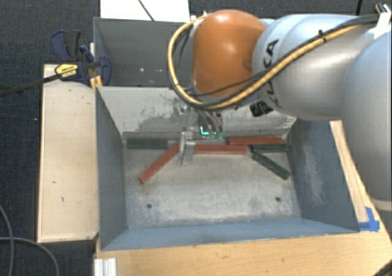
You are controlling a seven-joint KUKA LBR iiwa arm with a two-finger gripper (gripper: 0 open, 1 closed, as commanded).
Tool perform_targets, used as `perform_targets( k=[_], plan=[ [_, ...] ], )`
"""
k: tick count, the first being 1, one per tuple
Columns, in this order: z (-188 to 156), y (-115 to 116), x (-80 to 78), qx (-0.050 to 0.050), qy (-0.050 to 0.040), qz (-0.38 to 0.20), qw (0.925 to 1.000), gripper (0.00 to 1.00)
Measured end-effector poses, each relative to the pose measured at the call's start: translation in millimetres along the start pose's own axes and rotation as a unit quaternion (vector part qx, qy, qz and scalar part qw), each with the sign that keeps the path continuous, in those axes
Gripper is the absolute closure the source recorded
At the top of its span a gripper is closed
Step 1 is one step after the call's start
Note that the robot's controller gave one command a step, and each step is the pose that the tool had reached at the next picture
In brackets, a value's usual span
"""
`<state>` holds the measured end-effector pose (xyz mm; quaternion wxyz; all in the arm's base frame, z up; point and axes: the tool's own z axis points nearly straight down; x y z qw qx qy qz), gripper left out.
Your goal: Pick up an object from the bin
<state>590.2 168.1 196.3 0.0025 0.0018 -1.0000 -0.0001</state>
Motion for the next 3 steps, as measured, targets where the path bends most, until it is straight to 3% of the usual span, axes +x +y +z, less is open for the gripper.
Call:
perform_targets(
  k=[1,2,3],
  plan=[
    [128.6,48.5,9.5,0.000,-0.0006,-0.156,0.9877,0.00],
    [125.7,47.8,7.5,0.000,-0.0030,-0.152,0.9884,1.00],
    [-35.5,44.5,-4.7,-0.001,-0.0089,-0.102,0.9948,1.00]
  ],
)
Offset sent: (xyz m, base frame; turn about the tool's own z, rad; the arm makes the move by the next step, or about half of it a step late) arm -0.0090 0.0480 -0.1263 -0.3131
